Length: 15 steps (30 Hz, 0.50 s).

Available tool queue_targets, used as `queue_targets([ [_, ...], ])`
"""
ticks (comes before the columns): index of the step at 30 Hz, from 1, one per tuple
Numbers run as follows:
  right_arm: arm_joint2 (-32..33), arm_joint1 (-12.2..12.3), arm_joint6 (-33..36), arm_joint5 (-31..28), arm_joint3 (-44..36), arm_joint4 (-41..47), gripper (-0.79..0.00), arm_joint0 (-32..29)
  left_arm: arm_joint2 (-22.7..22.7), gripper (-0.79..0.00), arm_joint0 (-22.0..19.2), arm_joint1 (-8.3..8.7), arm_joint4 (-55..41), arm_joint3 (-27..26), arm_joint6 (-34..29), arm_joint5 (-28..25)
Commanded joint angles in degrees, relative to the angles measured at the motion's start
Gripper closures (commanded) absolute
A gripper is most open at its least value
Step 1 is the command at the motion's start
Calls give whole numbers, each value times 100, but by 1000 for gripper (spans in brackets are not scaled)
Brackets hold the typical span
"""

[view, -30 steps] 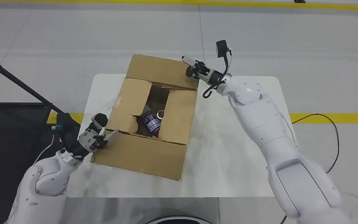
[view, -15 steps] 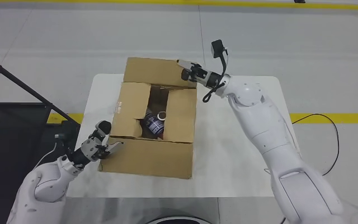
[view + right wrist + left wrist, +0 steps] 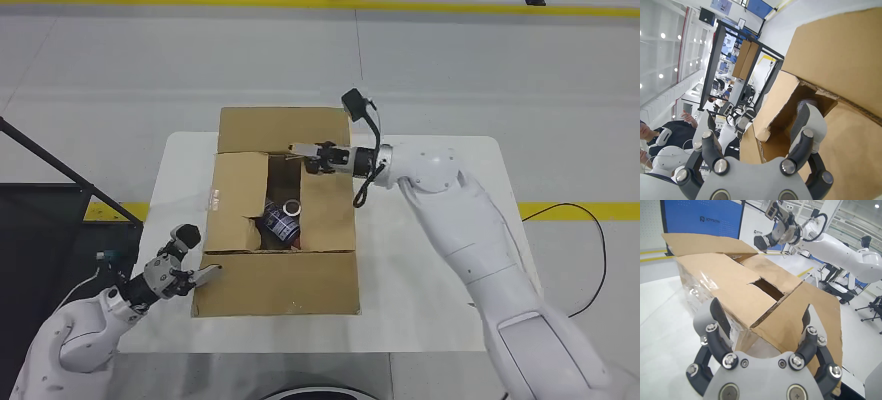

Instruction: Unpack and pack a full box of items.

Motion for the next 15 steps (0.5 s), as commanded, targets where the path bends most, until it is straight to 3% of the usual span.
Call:
queue_targets([
  [1, -162, -51, -52, 193, 8, -96, -785, 25, -119, -785, 116, -12, -28, -33, 268, 142],
  [7, -610, -294, -119, 553, 447, 53, -785, 221, -407, -785, 564, -58, 203, -289, 887, 452],
  [15, -1076, -741, -56, 516, 1311, 701, -785, 491, -519, -785, 1080, -141, 889, -712, 1595, 949],
])
